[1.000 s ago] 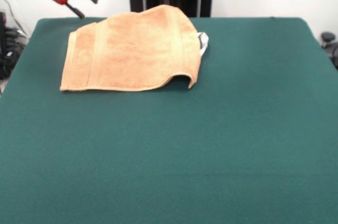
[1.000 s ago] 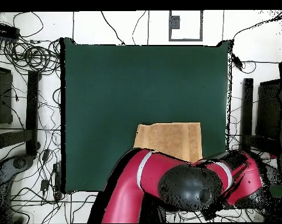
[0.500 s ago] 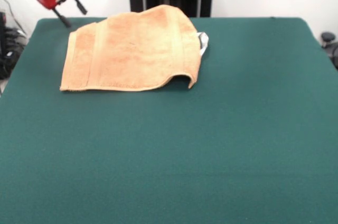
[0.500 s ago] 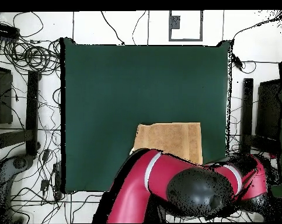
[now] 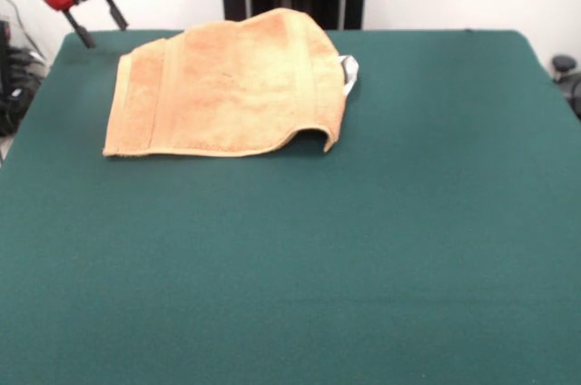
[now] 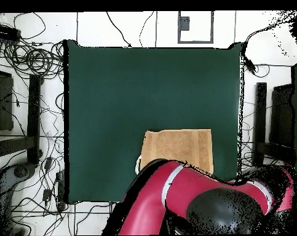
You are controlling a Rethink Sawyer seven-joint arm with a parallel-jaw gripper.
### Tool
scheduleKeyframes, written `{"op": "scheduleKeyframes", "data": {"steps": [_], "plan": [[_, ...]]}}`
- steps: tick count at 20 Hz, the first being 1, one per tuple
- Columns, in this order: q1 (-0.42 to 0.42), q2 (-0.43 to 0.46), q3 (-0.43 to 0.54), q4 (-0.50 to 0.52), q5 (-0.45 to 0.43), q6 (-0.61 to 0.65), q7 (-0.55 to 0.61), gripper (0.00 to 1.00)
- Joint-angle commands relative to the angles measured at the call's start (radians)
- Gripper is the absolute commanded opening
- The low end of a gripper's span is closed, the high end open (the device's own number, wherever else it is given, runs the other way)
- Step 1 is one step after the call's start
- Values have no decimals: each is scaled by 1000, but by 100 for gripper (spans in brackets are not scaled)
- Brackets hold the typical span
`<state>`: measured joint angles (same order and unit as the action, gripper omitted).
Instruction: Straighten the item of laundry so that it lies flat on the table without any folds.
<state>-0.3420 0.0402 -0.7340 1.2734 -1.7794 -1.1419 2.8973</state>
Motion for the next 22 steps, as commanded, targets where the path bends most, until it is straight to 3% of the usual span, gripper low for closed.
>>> {"op": "scheduleKeyframes", "data": {"steps": [1, 7, 22], "plan": [[16, -2, 193, -16, 74, 51, -51, 100], [-1, 13, 237, -27, 31, -55, 31, 100], [6, -7, 293, 20, 61, -23, 22, 100]]}}
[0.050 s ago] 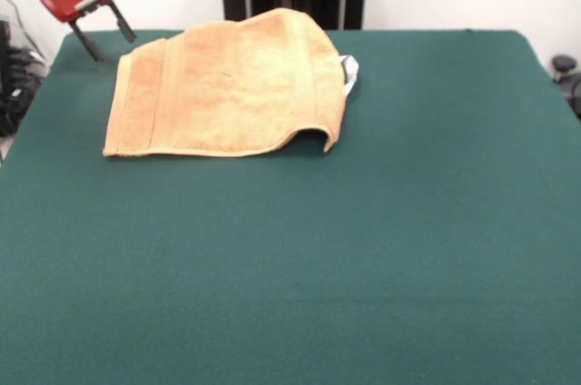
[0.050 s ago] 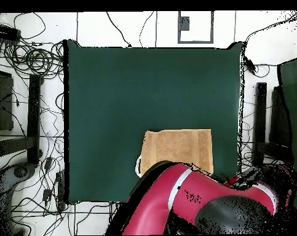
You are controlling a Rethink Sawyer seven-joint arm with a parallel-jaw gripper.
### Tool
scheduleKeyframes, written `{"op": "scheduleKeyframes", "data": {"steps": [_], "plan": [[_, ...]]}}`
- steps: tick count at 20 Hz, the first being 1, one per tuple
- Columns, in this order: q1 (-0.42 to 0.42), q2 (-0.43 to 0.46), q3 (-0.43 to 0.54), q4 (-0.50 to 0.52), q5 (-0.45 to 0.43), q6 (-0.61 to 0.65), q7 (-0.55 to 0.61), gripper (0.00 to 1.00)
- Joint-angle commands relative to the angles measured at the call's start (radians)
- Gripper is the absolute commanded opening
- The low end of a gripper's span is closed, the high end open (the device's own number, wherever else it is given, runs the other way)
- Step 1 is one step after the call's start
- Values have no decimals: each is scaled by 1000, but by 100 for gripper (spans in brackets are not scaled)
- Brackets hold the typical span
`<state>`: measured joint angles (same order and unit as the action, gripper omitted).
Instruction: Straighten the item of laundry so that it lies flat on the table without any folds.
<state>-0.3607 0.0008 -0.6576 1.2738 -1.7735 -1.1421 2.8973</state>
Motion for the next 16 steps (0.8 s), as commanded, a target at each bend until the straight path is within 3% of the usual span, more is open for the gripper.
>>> {"op": "scheduleKeyframes", "data": {"steps": [1, 7, 16], "plan": [[25, 31, 220, 24, 57, -23, 26, 100], [42, 7, 215, 57, 63, -10, 27, 100], [70, -2, 204, 70, 6, -87, 120, 100]]}}
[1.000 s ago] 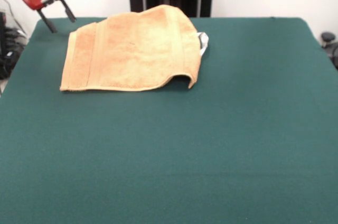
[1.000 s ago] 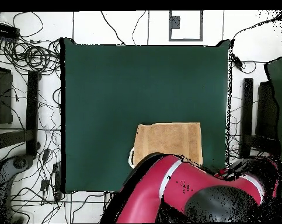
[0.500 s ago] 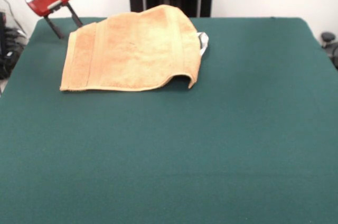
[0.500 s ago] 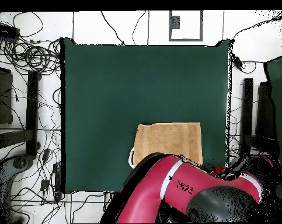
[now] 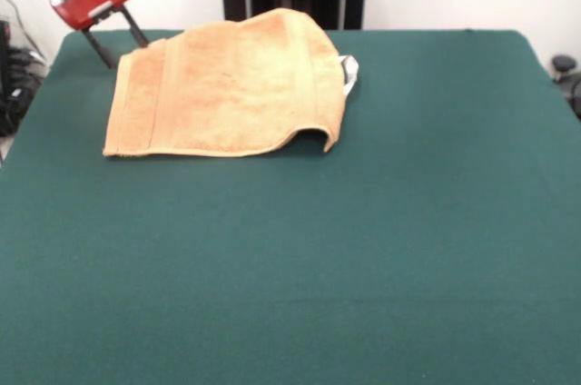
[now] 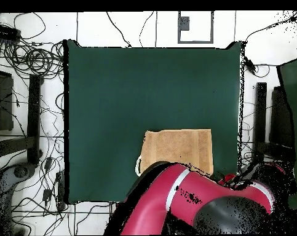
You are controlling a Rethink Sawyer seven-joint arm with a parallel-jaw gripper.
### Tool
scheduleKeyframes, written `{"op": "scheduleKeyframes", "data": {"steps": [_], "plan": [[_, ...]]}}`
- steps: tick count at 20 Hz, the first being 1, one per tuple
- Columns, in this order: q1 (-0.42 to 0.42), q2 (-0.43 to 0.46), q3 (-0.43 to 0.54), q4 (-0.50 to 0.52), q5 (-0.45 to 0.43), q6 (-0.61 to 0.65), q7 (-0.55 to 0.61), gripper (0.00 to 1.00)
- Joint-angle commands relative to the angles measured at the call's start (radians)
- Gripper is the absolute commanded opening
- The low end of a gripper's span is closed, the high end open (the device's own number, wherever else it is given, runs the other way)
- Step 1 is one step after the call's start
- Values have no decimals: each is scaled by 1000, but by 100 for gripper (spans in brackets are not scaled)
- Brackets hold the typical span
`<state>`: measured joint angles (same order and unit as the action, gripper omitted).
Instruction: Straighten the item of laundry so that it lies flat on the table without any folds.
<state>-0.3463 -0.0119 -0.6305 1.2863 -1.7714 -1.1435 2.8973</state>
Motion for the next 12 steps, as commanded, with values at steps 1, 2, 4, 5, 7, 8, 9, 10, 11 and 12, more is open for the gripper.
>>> {"op": "scheduleKeyframes", "data": {"steps": [1, 2, 4, 5, 7, 8, 9, 10, 11, 12], "plan": [[58, 10, 178, 61, -5, -102, 134, 100], [58, 8, 178, 64, -8, -107, 135, 100], [63, 3, 181, 70, -19, -126, 145, 100], [67, 4, 182, 71, -27, -137, 154, 100], [71, 4, 183, 70, -34, -147, 159, 100], [74, 6, 182, 69, -37, -151, 163, 100], [76, 8, 181, 66, -40, -155, 168, 100], [77, 11, 181, 64, -42, -159, 170, 100], [77, 15, 181, 59, -47, -167, 175, 100], [78, 17, 181, 57, -49, -171, 176, 100]]}}
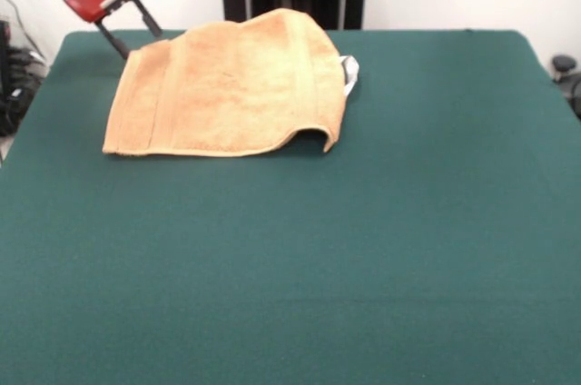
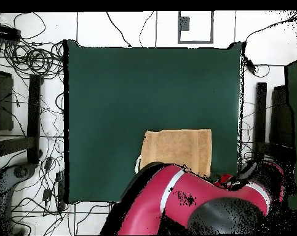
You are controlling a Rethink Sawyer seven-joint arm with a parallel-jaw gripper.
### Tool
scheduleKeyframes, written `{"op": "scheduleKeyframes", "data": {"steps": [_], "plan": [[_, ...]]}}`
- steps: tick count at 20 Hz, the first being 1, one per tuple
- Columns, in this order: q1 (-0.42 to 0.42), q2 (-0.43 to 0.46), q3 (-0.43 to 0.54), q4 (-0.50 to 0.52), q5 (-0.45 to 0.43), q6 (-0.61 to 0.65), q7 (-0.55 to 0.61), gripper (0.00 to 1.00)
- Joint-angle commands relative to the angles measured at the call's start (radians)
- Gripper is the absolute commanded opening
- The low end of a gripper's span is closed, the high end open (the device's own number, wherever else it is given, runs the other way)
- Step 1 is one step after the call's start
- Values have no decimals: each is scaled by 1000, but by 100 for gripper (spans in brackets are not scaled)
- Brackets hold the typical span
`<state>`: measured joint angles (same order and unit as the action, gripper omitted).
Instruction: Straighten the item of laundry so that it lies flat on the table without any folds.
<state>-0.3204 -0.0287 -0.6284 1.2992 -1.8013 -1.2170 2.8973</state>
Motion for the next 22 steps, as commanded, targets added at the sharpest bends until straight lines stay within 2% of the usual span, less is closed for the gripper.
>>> {"op": "scheduleKeyframes", "data": {"steps": [1, 12, 18, 20, 22], "plan": [[54, 36, 178, 42, -22, -105, 177, 100], [59, 44, 171, 33, -32, -115, 192, 100], [47, 38, 172, 35, 6, -84, 203, 100], [48, 29, 174, 44, 14, -81, 185, 100], [40, 13, 186, 50, 35, -65, 111, 100]]}}
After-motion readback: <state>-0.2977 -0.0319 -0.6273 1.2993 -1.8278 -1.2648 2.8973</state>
